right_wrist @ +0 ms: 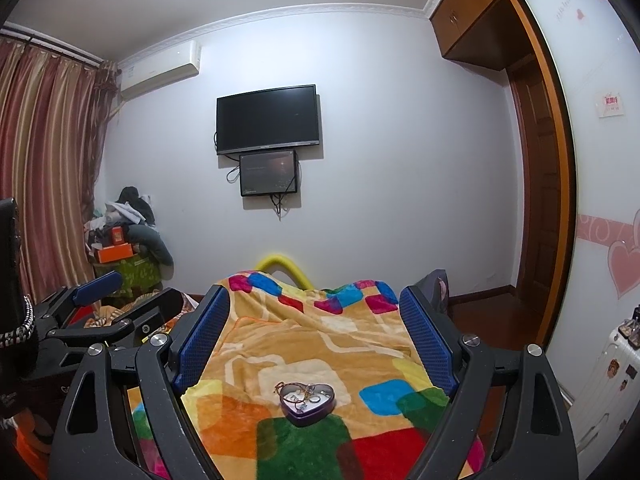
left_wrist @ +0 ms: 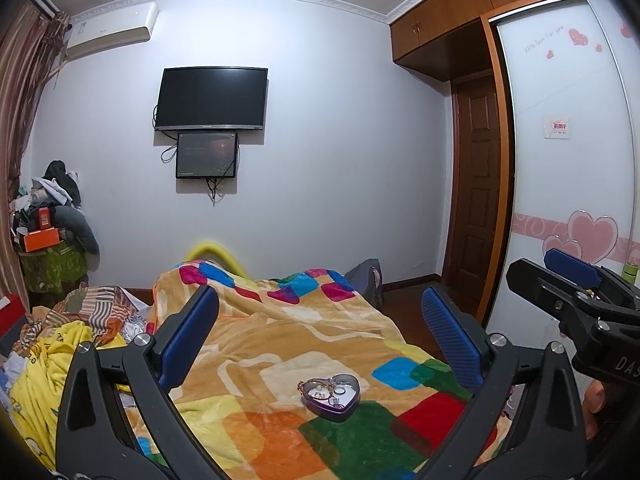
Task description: Organize jewelry
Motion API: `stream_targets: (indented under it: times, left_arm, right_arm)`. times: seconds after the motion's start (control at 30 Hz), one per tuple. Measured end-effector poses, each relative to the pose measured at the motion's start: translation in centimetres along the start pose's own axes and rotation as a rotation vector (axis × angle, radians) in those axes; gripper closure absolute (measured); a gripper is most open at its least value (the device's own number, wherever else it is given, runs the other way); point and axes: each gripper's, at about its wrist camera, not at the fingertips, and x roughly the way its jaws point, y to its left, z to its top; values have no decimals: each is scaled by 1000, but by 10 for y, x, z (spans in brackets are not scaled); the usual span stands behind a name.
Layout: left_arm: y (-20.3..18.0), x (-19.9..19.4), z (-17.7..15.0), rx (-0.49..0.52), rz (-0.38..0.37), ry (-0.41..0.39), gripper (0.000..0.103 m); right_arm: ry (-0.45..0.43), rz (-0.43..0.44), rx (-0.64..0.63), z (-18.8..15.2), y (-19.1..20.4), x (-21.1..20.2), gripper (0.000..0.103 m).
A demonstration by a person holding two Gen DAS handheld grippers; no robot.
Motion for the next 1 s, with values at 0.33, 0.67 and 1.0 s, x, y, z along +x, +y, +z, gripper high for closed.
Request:
stream_targets:
  times: [0.33,0.67,1.0]
  left_arm:
    - [-1,1,0,-6,-8,4,1]
    - [-2,0,0,-14,-9,4,1]
    - [-3,0,-1,-16,-19,6,1]
  right_arm:
    - [0,0,0,0,-1,-1,18]
    - [-1,1,1,0,-1,0,18]
    - [0,1,2,0,-1,0,18]
